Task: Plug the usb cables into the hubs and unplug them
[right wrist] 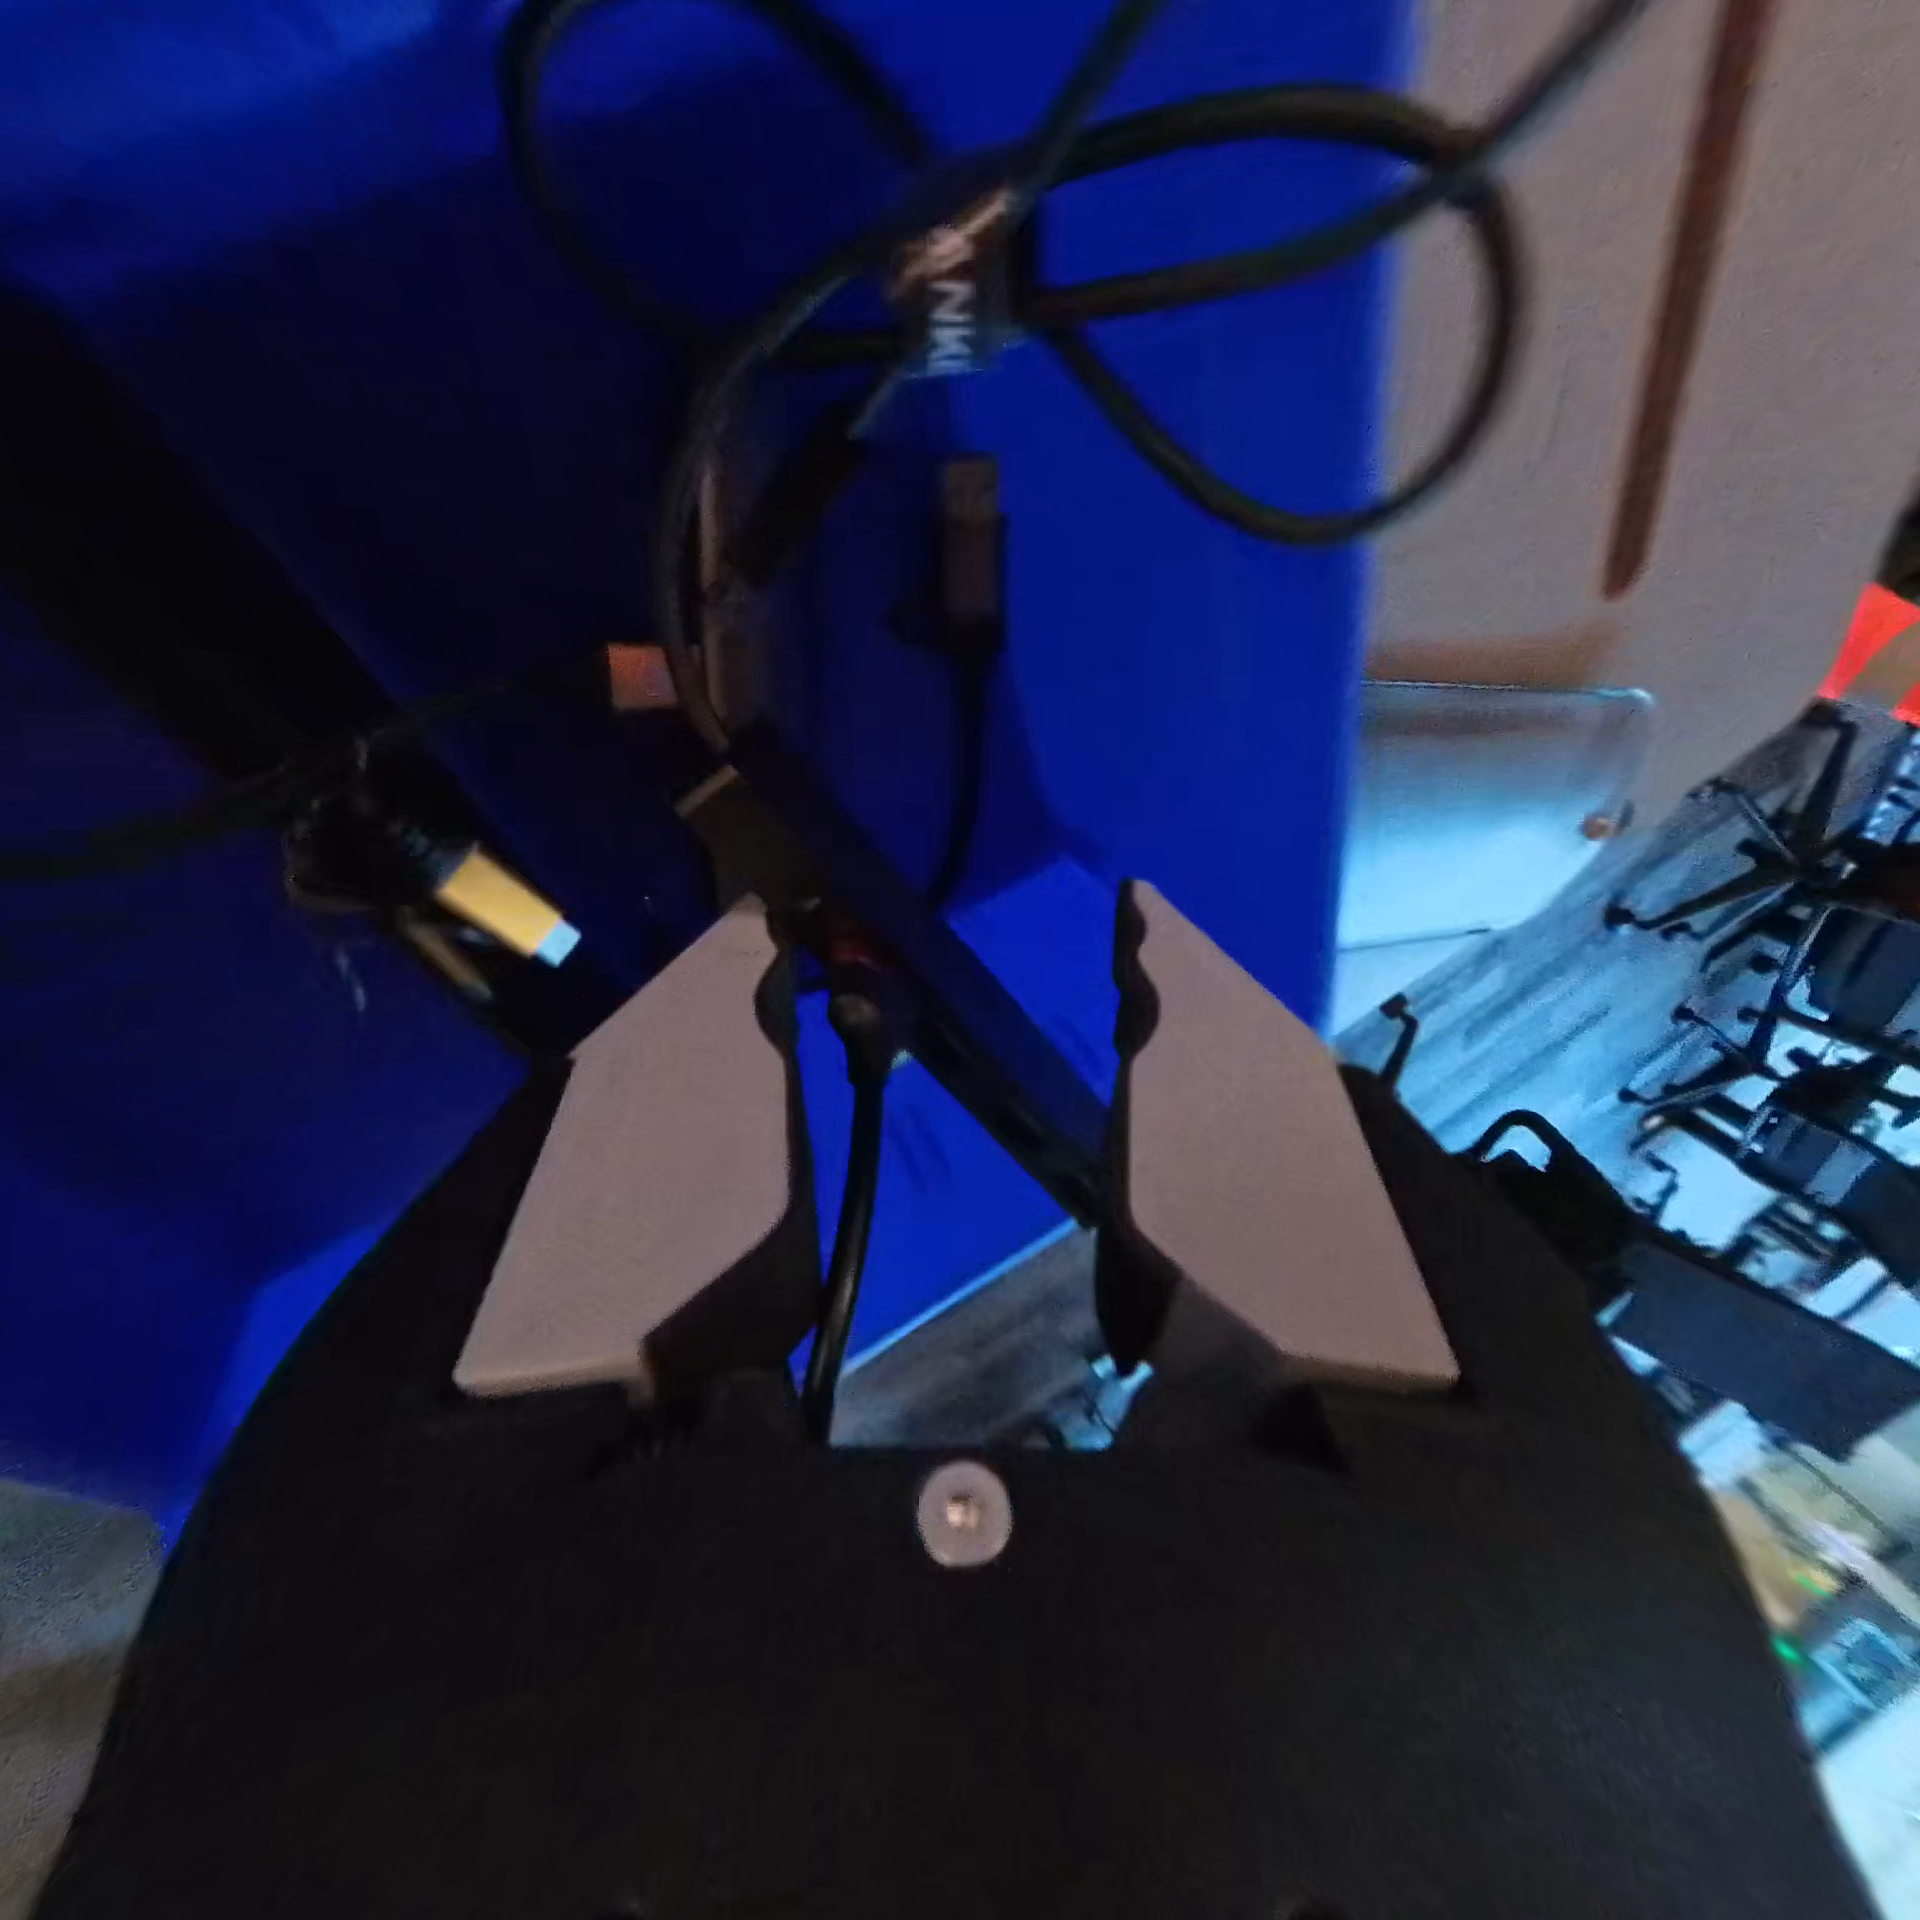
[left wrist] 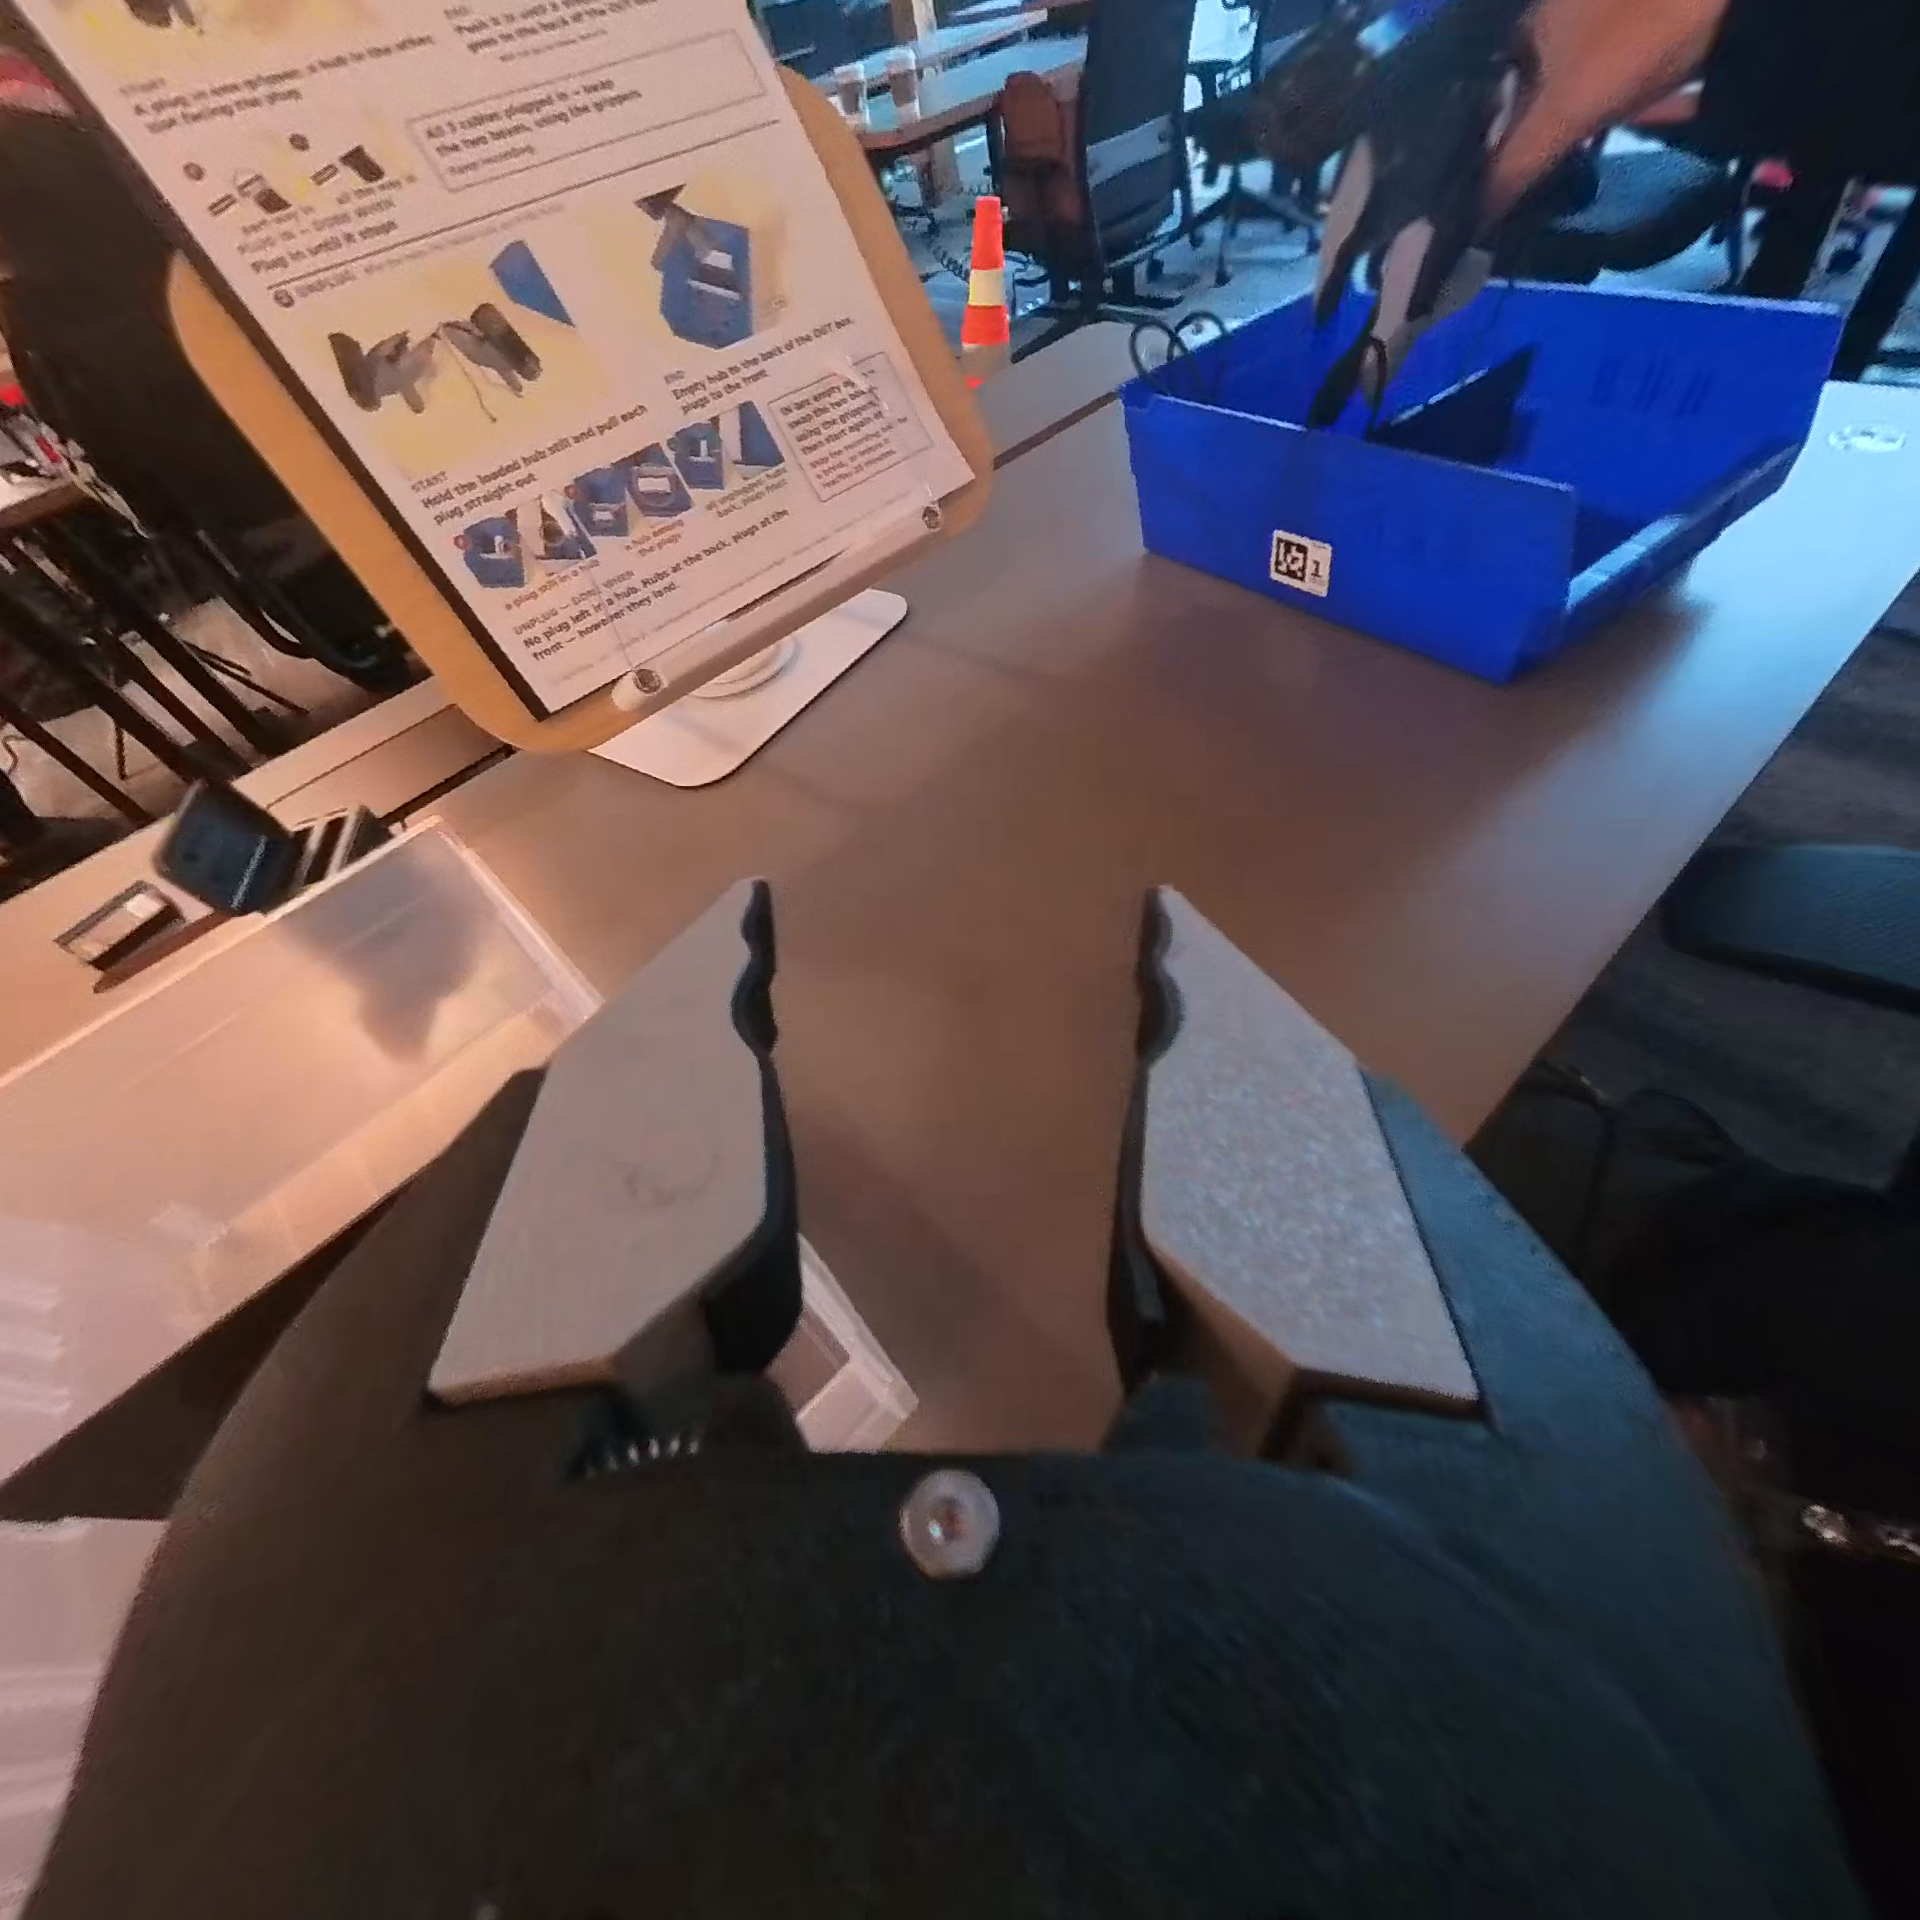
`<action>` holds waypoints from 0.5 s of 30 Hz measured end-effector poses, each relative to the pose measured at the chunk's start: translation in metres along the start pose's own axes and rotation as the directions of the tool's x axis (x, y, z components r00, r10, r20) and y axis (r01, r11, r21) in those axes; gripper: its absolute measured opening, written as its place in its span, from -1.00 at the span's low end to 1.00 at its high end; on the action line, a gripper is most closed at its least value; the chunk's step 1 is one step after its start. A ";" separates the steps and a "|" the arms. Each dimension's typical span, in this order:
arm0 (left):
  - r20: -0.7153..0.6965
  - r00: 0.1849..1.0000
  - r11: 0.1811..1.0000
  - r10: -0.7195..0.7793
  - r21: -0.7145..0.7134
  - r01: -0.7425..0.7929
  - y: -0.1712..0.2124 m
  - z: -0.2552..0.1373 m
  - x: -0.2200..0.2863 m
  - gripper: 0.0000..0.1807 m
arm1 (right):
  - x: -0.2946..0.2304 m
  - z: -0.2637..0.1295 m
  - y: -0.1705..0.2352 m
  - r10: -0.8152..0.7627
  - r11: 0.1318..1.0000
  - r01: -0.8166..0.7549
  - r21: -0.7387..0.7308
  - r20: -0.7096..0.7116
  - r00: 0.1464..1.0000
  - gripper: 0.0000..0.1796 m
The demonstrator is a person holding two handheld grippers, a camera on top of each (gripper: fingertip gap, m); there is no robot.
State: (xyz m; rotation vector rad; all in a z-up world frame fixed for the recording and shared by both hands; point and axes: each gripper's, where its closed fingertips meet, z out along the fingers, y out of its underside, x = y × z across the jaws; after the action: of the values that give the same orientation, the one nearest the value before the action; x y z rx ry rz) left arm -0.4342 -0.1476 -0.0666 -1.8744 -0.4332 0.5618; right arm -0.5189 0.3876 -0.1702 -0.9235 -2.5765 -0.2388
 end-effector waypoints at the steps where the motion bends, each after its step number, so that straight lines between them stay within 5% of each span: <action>1: 0.001 1.000 1.000 -0.025 0.002 0.025 0.000 0.000 -0.002 -0.18 | 0.005 -0.012 -0.001 0.036 0.998 -0.035 0.053 -0.019 0.999 -0.28; 4: -0.039 0.992 0.992 -0.122 -0.030 0.121 0.005 0.003 0.003 0.14 | 0.015 -0.059 -0.016 0.159 0.934 -0.133 0.331 -0.052 0.986 -0.19; 8: -0.056 0.986 0.988 -0.156 -0.024 0.155 0.002 0.015 0.012 0.24 | 0.023 -0.131 -0.036 0.365 0.656 -0.308 0.689 0.068 0.928 -0.14; 10: -0.024 0.989 0.988 -0.147 -0.058 0.146 0.007 0.019 0.012 0.24 | 0.017 -0.157 -0.032 0.453 0.526 -0.424 0.737 0.179 0.873 0.02; 15: 0.128 0.986 0.966 -0.111 -0.218 0.138 0.053 0.010 -0.006 0.26 | -0.069 -0.202 -0.030 0.420 0.300 -0.518 0.801 0.377 0.826 -0.02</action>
State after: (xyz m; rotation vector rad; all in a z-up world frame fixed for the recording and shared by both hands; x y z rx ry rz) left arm -0.4431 -0.1618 -0.1179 -2.0204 -0.7118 0.5553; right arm -0.4282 0.2671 -0.0167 -1.1542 -1.8433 1.2623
